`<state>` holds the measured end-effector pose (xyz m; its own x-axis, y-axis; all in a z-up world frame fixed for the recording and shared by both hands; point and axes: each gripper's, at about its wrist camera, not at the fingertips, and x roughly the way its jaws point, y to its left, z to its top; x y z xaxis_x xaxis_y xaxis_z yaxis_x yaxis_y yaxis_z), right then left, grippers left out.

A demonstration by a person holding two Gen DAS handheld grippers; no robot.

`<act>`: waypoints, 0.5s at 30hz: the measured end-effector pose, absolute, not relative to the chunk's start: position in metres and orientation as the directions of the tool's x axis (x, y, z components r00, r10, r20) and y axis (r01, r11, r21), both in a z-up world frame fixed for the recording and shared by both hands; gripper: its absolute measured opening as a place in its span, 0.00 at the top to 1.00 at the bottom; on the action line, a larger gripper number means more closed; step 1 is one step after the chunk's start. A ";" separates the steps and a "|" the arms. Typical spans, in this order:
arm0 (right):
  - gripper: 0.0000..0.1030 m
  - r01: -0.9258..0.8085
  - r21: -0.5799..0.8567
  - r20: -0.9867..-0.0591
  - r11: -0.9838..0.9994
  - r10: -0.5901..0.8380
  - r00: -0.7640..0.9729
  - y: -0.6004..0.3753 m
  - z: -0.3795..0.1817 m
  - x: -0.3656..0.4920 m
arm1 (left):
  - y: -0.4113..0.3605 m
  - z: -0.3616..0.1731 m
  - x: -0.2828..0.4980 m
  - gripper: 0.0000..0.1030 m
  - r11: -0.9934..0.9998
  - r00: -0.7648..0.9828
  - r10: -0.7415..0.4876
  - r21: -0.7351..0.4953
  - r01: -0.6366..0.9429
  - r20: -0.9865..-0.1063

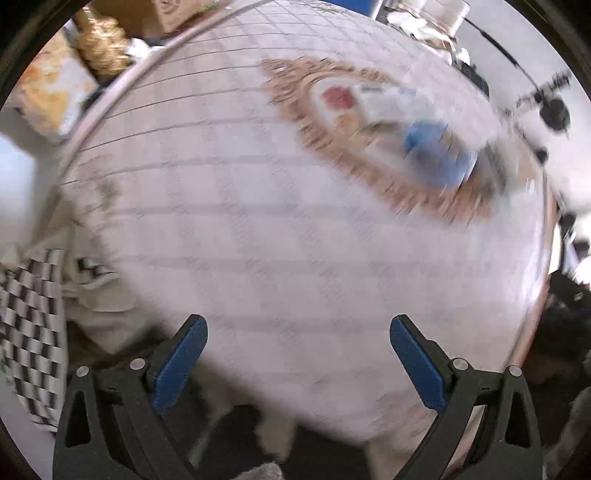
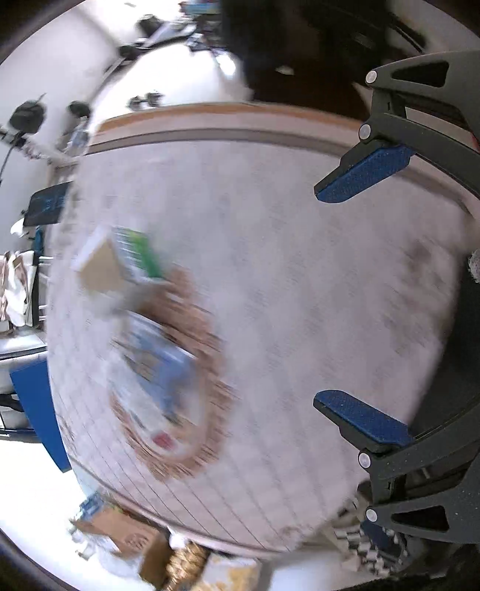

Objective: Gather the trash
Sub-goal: 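Grasp the blue snack bag with the left gripper while the right grasps a white box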

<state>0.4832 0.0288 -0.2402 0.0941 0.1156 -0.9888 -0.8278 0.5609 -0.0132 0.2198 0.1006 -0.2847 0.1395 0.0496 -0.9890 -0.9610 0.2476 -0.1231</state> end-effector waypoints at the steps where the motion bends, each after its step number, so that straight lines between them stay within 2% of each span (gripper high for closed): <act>1: 0.01 -0.840 -0.030 -0.990 0.542 0.102 0.101 0.047 -0.243 0.502 | 0.114 -0.289 0.239 0.02 0.218 0.158 0.025 -0.148 -0.964 -0.987; 6: 0.01 -0.894 -0.045 -0.993 0.447 0.075 0.088 0.128 -0.271 0.576 | 0.163 -0.315 0.319 0.02 0.119 0.203 -0.067 -0.210 -0.970 -0.977; 10: 0.01 -0.928 -0.045 -0.997 0.370 0.037 0.064 0.169 -0.296 0.589 | 0.192 -0.342 0.351 0.04 0.020 0.243 -0.119 -0.247 -0.969 -0.963; 11: 0.01 -0.935 -0.045 -0.998 0.352 0.022 0.057 0.179 -0.306 0.594 | 0.198 -0.350 0.358 0.11 0.006 0.246 -0.130 -0.249 -0.969 -0.961; 13: 0.01 -0.943 -0.033 -0.999 0.333 0.005 0.036 0.186 -0.320 0.593 | 0.207 -0.362 0.366 0.53 0.003 0.217 -0.143 -0.219 -0.976 -0.966; 15: 0.01 -0.948 -0.038 -0.999 0.317 -0.028 0.031 0.195 -0.339 0.594 | 0.211 -0.368 0.367 0.73 0.001 0.214 -0.144 -0.217 -0.976 -0.966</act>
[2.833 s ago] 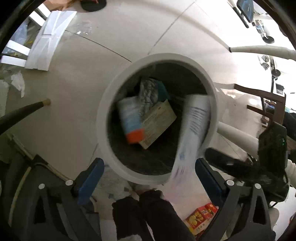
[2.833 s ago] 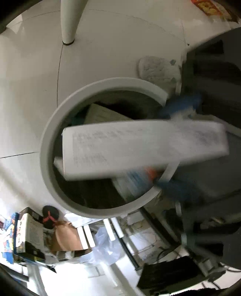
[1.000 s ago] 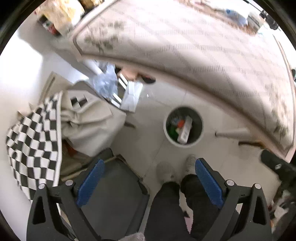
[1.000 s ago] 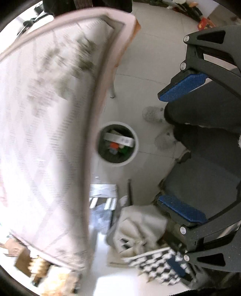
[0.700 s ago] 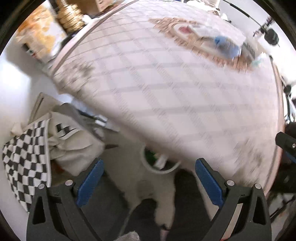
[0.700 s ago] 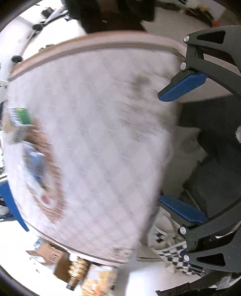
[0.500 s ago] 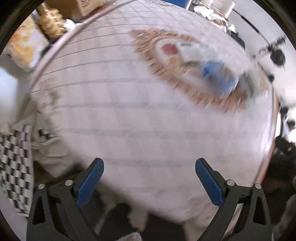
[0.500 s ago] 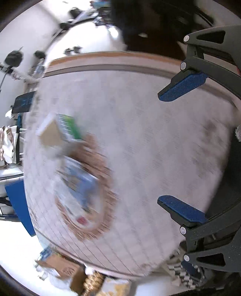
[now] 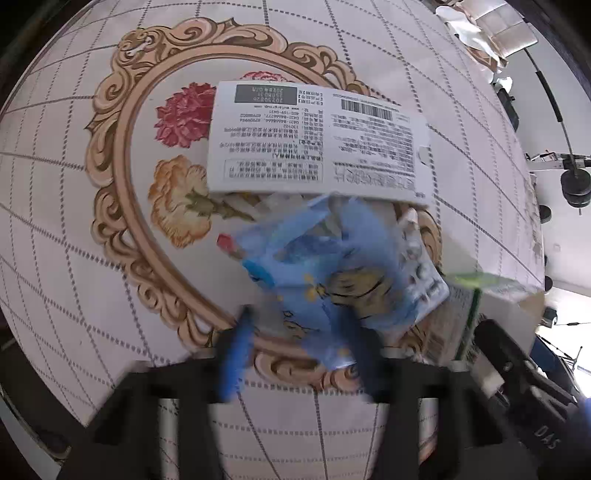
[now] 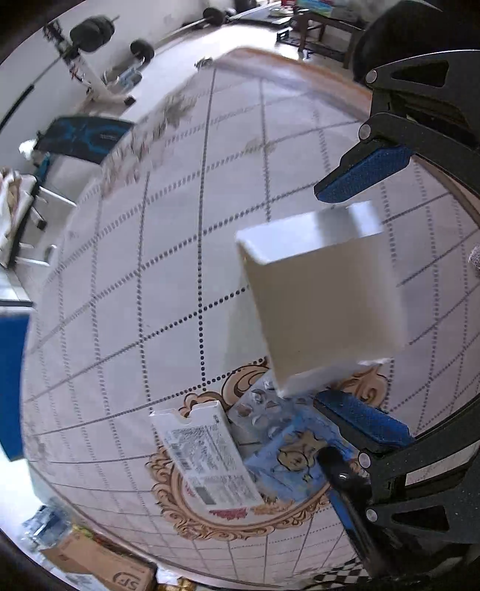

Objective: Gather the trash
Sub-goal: 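Grasp the blue snack bag with the left gripper while the right grasps a white box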

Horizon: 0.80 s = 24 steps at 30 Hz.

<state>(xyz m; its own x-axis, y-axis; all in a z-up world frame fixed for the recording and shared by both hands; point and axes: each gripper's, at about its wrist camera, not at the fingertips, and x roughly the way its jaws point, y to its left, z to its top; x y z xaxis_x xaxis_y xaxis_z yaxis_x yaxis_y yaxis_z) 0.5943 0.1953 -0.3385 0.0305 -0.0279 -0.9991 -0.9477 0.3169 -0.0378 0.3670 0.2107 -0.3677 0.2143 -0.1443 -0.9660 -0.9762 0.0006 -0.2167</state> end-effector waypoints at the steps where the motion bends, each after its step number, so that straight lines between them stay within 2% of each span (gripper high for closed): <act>1: 0.01 -0.949 -0.034 -0.999 0.315 -0.034 0.025 0.197 -0.344 0.596 | 0.211 -0.366 0.366 0.85 0.000 0.219 -0.129 -0.221 -0.975 -0.967; 5: 0.01 -0.937 -0.010 -0.999 0.348 -0.039 -0.004 0.195 -0.356 0.601 | 0.207 -0.352 0.365 0.90 0.073 0.167 -0.066 -0.171 -0.983 -0.984; 6: 0.07 -0.935 -0.015 -0.999 0.354 -0.037 0.002 0.194 -0.356 0.601 | 0.204 -0.347 0.365 0.91 0.098 0.145 -0.047 -0.149 -0.984 -0.988; 9: 0.12 -0.922 -0.002 -1.000 0.386 -0.016 -0.004 0.188 -0.351 0.605 | 0.195 -0.335 0.364 0.93 0.183 0.079 0.009 -0.076 -0.980 -0.997; 14: 0.14 -0.897 -0.010 -1.000 0.442 -0.008 0.008 0.170 -0.345 0.603 | 0.177 -0.316 0.361 0.95 0.282 0.002 0.106 0.028 -0.959 -0.994; 24: 0.16 -0.816 0.016 -0.997 0.578 0.072 0.031 0.094 -0.307 0.554 | 0.131 -0.259 0.320 0.95 0.392 0.038 0.258 0.069 -0.918 -0.965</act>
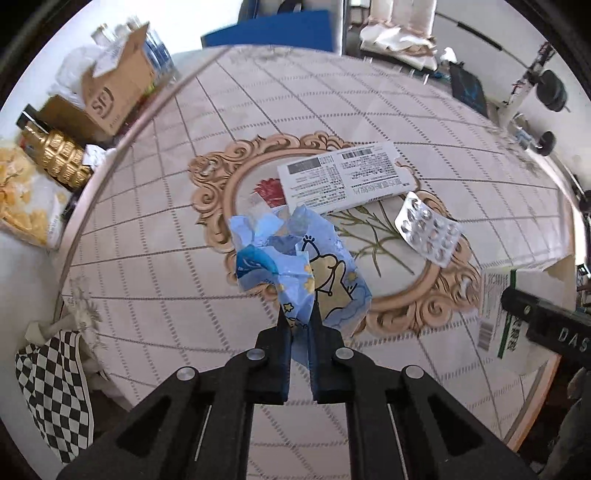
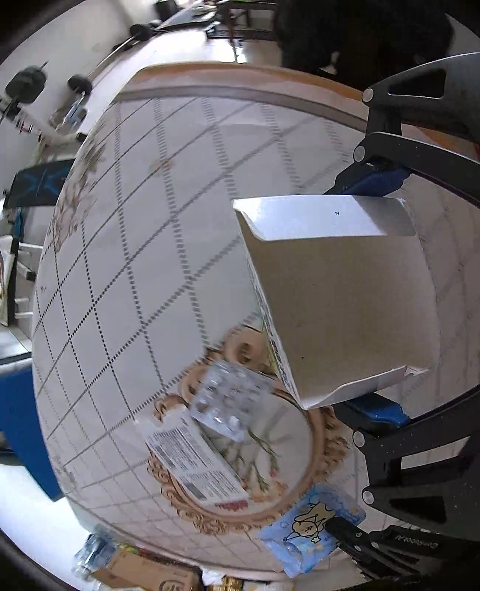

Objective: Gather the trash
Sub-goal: 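Grasp the blue snack bag with the left gripper while the right grasps a white box, then carry the blue bag and white box over the bin and release both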

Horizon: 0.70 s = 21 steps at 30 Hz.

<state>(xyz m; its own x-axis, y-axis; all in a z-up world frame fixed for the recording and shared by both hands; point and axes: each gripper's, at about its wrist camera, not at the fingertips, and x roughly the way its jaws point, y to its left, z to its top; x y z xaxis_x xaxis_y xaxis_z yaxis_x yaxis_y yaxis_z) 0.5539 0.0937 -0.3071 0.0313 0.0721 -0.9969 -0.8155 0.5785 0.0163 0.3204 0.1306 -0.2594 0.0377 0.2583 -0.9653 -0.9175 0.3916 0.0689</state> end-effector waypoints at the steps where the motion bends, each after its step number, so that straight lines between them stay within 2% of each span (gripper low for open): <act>1: 0.16 -0.812 0.016 -0.995 0.584 0.085 0.042 0.085 -0.302 0.545 | 0.123 -0.251 0.311 0.95 0.402 0.052 0.274 0.065 -0.913 -0.960; 7: 0.16 -0.748 0.072 -0.976 0.660 0.202 0.083 0.014 -0.261 0.465 | 0.082 -0.220 0.252 0.95 0.475 0.146 0.345 0.038 -0.879 -0.927; 13: 0.16 -0.698 0.111 -0.964 0.707 0.247 0.098 -0.063 -0.242 0.374 | 0.030 -0.200 0.174 0.95 0.536 0.207 0.346 0.012 -0.844 -0.915; 17: 0.16 -0.661 0.187 -0.957 0.727 0.286 0.043 -0.115 -0.243 0.314 | -0.002 -0.208 0.123 0.95 0.573 0.227 0.301 -0.014 -0.819 -0.926; 21: 0.16 -0.671 0.196 -0.967 0.715 0.253 -0.013 -0.152 -0.262 0.259 | -0.032 -0.241 0.071 0.95 0.564 0.207 0.203 -0.058 -0.823 -0.957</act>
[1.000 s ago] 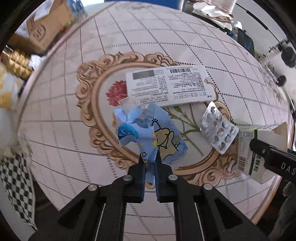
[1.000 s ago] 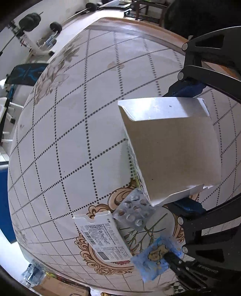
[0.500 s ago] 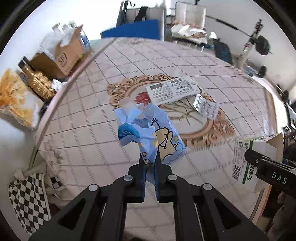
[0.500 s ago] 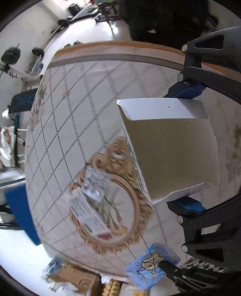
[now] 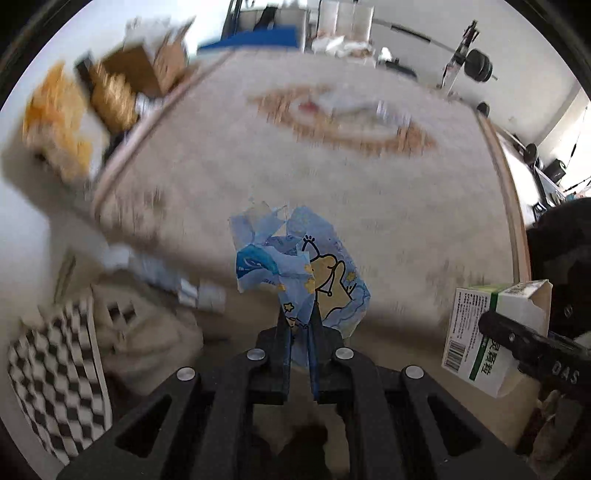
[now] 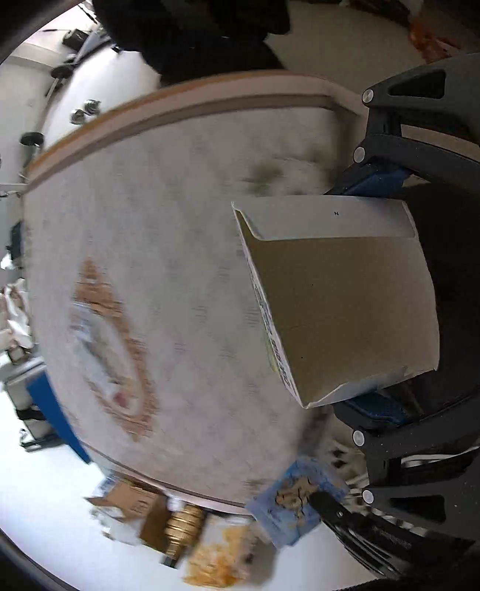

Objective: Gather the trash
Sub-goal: 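Carry the blue bag and white box over the bin and release both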

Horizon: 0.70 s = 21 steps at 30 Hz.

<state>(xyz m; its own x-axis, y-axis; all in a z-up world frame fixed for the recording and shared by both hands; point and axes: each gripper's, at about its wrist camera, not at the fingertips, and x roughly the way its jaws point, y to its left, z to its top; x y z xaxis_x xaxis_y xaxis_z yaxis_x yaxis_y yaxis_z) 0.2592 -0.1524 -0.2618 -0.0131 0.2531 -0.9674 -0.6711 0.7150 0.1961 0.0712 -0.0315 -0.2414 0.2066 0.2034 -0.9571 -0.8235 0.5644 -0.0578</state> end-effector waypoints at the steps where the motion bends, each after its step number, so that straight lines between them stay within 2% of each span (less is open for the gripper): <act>1: 0.16 -0.681 0.189 -0.972 0.707 0.232 -0.030 -0.160 -0.271 0.244 | -0.037 -0.253 0.061 0.95 0.557 0.197 0.174 -0.069 -0.828 -0.965; 6: 0.16 -0.706 0.177 -0.984 0.686 0.095 -0.154 -0.196 -0.346 0.184 | -0.056 -0.340 0.017 0.95 0.466 0.131 0.002 -0.115 -0.877 -0.991; 12: 0.16 -0.689 0.162 -0.971 0.706 -0.009 -0.237 -0.214 -0.487 0.154 | -0.050 -0.474 0.000 0.95 0.352 0.143 -0.168 -0.195 -0.916 -0.975; 17: 0.16 -0.626 0.168 -0.963 0.762 -0.011 -0.271 -0.211 -0.610 0.164 | -0.029 -0.594 0.001 0.95 0.286 0.157 -0.274 -0.237 -0.928 -0.949; 21: 0.16 -0.568 0.190 -0.961 0.801 0.033 -0.275 -0.196 -0.685 0.193 | -0.010 -0.671 0.016 0.93 0.270 0.198 -0.325 -0.291 -0.918 -0.925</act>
